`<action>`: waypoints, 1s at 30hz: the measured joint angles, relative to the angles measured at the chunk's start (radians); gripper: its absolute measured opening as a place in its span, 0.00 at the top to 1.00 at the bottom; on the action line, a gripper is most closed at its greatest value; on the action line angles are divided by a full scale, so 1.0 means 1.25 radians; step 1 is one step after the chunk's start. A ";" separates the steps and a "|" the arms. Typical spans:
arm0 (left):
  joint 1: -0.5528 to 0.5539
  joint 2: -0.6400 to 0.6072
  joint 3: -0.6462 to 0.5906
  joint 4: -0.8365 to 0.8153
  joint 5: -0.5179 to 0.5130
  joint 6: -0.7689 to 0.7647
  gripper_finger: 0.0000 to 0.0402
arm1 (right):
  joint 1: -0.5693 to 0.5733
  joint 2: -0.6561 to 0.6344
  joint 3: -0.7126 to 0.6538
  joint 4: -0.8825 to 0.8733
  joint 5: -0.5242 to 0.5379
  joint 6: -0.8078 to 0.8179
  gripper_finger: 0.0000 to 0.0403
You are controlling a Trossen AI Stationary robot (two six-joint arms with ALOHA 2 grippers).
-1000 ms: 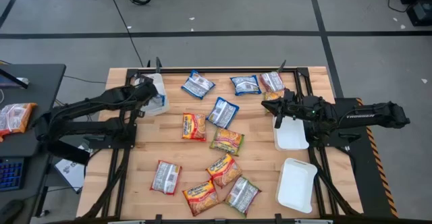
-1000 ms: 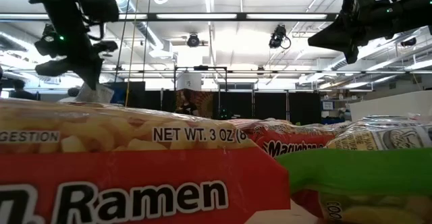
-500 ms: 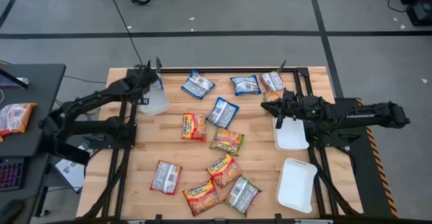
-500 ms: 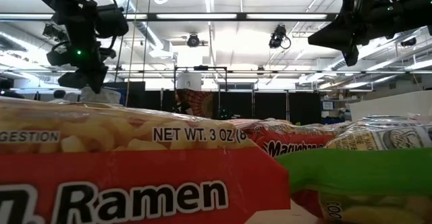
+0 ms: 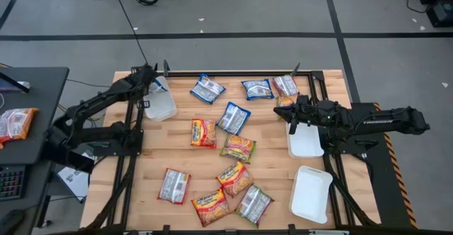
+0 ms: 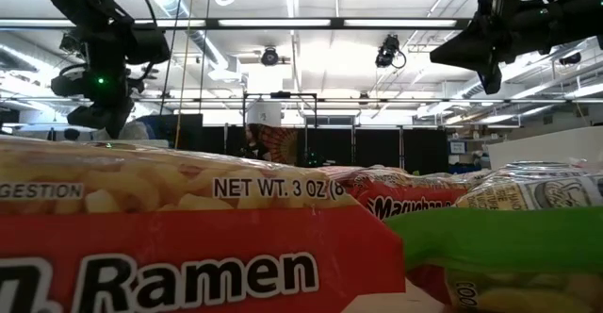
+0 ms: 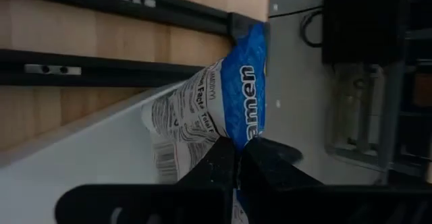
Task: Sort Maruchan noodles
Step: Put the blue noodle pack into the top left white bin
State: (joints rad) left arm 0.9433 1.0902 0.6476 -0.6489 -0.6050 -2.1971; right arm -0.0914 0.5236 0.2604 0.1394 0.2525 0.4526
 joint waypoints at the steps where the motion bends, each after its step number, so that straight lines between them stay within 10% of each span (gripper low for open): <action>1: 0.001 0.014 0.000 0.009 0.006 -0.001 0.96 | 0.000 0.000 0.000 0.000 0.008 0.001 0.92; 18: -0.007 0.123 0.000 0.217 0.018 0.045 0.94 | 0.008 0.000 0.000 0.004 0.015 0.057 0.92; 30: -0.007 0.112 0.000 0.242 0.085 0.152 0.65 | 0.022 0.000 0.000 0.001 0.035 0.015 0.89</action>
State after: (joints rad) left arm 0.9348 1.2301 0.6476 -0.3466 -0.4988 -2.0073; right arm -0.0635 0.5236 0.2604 0.1406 0.2966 0.4719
